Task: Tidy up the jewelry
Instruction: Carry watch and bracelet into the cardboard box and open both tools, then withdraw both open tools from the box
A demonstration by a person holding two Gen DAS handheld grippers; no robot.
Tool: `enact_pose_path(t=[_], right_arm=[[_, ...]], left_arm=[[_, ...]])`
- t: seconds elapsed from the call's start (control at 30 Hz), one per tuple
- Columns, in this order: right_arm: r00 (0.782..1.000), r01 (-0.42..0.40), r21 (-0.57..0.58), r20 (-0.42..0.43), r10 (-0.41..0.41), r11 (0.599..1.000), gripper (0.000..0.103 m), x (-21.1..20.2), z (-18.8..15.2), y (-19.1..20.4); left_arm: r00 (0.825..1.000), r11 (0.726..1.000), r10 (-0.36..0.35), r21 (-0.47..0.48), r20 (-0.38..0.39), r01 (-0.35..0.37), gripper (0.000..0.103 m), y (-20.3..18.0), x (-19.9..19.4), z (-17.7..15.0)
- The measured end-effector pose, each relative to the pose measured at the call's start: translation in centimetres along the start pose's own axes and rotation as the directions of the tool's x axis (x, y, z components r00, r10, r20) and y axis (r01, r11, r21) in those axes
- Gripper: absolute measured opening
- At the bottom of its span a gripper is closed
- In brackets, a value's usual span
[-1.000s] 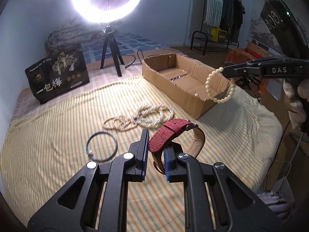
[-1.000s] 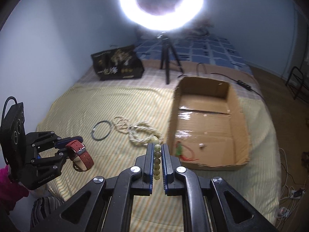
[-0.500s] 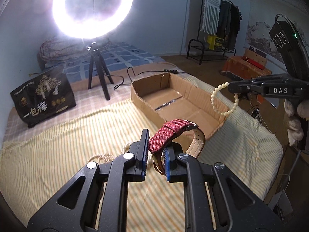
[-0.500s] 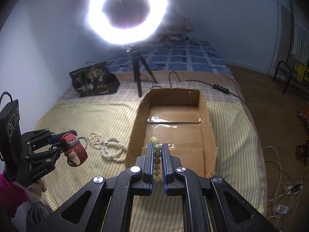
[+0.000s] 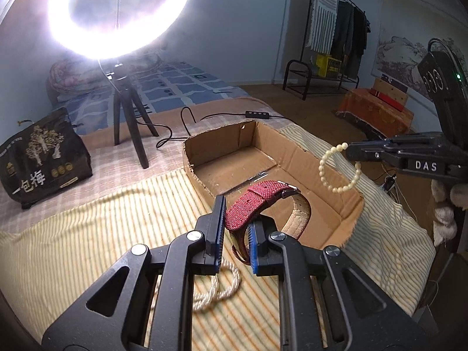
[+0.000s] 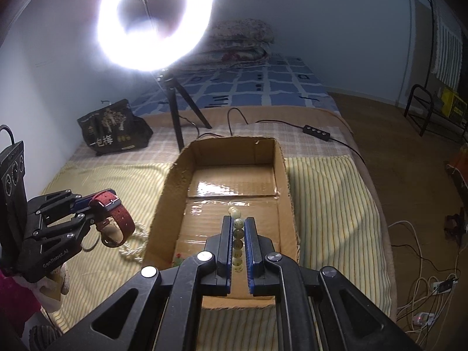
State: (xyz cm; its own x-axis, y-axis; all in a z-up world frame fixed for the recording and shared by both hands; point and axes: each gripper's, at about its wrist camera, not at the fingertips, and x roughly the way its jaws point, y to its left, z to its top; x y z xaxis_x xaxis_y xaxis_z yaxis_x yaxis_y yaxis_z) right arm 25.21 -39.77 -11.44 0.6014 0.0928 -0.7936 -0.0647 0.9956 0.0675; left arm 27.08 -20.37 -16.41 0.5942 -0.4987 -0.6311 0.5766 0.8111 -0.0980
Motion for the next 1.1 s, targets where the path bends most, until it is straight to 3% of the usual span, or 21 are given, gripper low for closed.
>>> enact_pose_path(t=[0.43, 0.83, 0.9, 0.93, 0.97, 1.03, 1.1], right_arm=[[0.999, 0.005, 0.02, -0.041, -0.004, 1.0, 0.005, 3.7, -0.6, -2.0], [0.999, -0.009, 0.034, -0.05, 0.01, 0.999, 0.006, 4.6, -1.2, -2.5], [0.999, -0.006, 0.03, -0.046, 0.008, 1.0, 0.015, 4.5, -1.2, -2.4], [0.999, -0.005, 0.027, -0.042, 0.006, 1.0, 0.026, 4.4, -1.2, -2.3], [0.999, -0.004, 0.025, -0.037, 0.005, 1.0, 0.028, 4.3, -1.2, -2.3], [1.0, -0.002, 0.023, -0.031, 0.003, 1.0, 0.029, 4.0, -1.2, -2.1], [1.0, 0.005, 0.022, -0.029, -0.004, 1.0, 0.041, 3.8, -1.2, -2.0]], left_arm=[[0.996, 0.998, 0.047, -0.031, -0.074, -0.049, 0.012, 0.6, 6.3, 1.5], [0.989, 0.996, 0.065, -0.049, -0.133, -0.072, 0.015, 0.6, 8.9, 2.3], [0.988, 0.996, 0.055, -0.061, -0.145, -0.064, 0.03, 0.6, 9.1, 2.3], [0.987, 0.995, 0.058, -0.066, -0.15, -0.069, 0.038, 0.7, 9.1, 2.3], [0.987, 0.995, 0.058, -0.074, -0.151, -0.07, 0.047, 0.8, 9.1, 2.4], [0.991, 0.994, 0.052, -0.088, -0.126, -0.064, 0.048, 0.8, 8.6, 2.5], [0.991, 0.994, 0.052, -0.089, -0.123, -0.064, 0.048, 0.8, 8.3, 2.7]])
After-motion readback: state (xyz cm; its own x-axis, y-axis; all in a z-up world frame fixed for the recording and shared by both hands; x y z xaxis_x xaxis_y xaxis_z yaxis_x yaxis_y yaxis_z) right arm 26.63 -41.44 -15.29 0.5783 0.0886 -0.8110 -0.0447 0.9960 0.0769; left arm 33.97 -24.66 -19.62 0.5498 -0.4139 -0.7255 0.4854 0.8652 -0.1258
